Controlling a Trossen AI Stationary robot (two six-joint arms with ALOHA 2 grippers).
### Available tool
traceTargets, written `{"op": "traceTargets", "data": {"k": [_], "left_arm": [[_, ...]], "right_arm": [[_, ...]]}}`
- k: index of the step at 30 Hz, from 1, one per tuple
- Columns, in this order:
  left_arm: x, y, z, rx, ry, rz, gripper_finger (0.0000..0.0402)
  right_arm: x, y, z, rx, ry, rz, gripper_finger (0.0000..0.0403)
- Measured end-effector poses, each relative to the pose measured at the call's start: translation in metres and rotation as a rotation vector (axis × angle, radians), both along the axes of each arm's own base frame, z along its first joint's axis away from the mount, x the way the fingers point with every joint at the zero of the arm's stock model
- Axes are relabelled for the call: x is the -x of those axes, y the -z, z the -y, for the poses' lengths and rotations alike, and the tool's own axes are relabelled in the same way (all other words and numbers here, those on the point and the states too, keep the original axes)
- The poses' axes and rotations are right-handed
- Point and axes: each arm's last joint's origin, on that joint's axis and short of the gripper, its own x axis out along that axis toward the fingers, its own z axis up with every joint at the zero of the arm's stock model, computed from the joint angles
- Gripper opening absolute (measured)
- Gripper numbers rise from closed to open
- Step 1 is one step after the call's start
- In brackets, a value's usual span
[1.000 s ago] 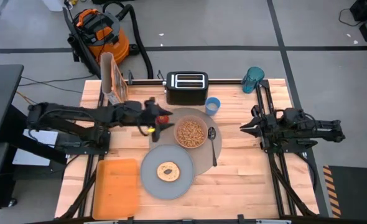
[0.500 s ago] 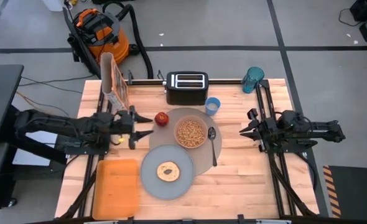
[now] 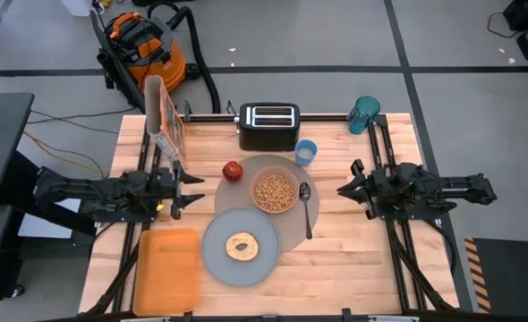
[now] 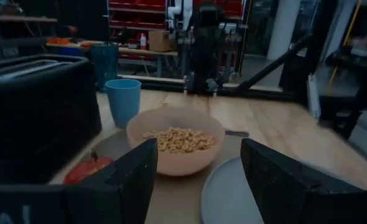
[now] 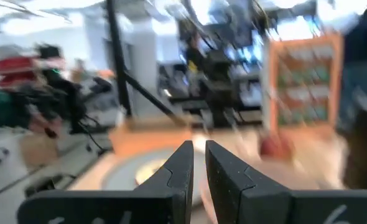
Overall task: Arrange a breakfast setting
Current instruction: Return to Home Position
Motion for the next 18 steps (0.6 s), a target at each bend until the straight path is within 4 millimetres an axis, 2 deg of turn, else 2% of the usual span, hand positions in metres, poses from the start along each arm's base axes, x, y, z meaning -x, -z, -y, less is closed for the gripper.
{"op": "traceTargets", "data": {"k": [4, 12, 18], "left_arm": [[0.0047, -0.0014, -0.0003, -0.023, -0.001, 0.02, 0.0238], [0.0092, -0.0045, -0.0001, -0.104, 0.015, 0.036, 0.0238], [0.0088, -0.0037, 0.0004, -0.094, 0.031, 0.045, 0.0238]], "right_arm": [[-0.0019, 0.0093, 0.0018, -0.032, 0.059, -0.103, 0.005], [-0.0014, 0.0073, -0.0013, -0.05, -0.05, -0.088, 0.005], [-0.003, 0.0093, -0.0005, 0.026, -0.018, -0.1, 0.005]]}}
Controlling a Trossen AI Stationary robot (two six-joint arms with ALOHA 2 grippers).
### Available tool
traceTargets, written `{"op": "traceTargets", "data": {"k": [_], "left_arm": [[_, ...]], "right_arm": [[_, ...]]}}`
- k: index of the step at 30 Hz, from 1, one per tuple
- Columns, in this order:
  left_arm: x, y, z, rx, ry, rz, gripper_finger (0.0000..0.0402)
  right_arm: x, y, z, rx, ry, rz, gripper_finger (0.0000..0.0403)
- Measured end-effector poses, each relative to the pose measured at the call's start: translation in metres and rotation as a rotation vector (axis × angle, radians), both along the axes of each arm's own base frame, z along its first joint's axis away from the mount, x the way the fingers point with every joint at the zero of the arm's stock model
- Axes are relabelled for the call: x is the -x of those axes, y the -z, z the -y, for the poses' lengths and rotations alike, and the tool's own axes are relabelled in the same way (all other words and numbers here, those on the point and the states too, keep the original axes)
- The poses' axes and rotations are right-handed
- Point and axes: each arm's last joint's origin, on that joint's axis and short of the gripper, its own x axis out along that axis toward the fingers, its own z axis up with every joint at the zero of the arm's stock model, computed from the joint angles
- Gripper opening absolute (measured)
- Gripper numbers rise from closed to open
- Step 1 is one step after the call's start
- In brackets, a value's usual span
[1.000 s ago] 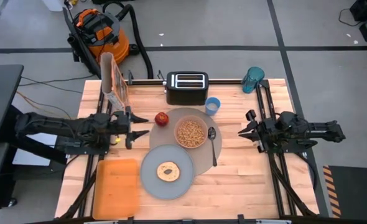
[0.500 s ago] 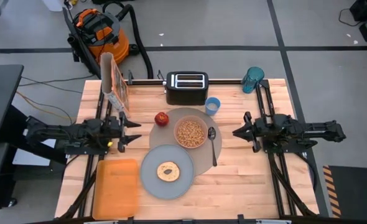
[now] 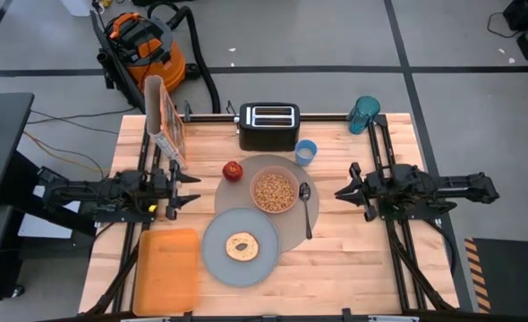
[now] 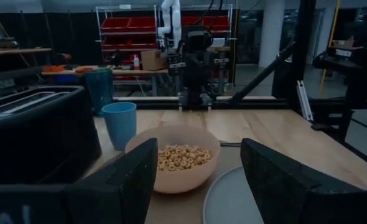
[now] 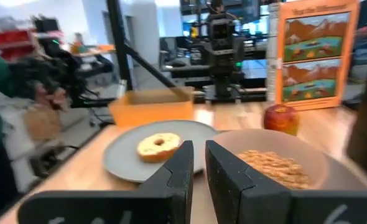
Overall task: Arrange a breakfast setting
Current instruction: Return to Home Position
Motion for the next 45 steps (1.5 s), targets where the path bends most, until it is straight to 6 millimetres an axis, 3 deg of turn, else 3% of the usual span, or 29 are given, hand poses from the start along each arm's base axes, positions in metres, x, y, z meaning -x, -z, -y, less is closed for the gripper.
{"op": "traceTargets", "data": {"k": [45], "left_arm": [[-0.0001, -0.0037, 0.0, 0.011, 0.001, 0.047, 0.0238]], "right_arm": [[-0.0008, 0.0006, 0.001, 0.011, 0.034, -0.006, 0.005]]}}
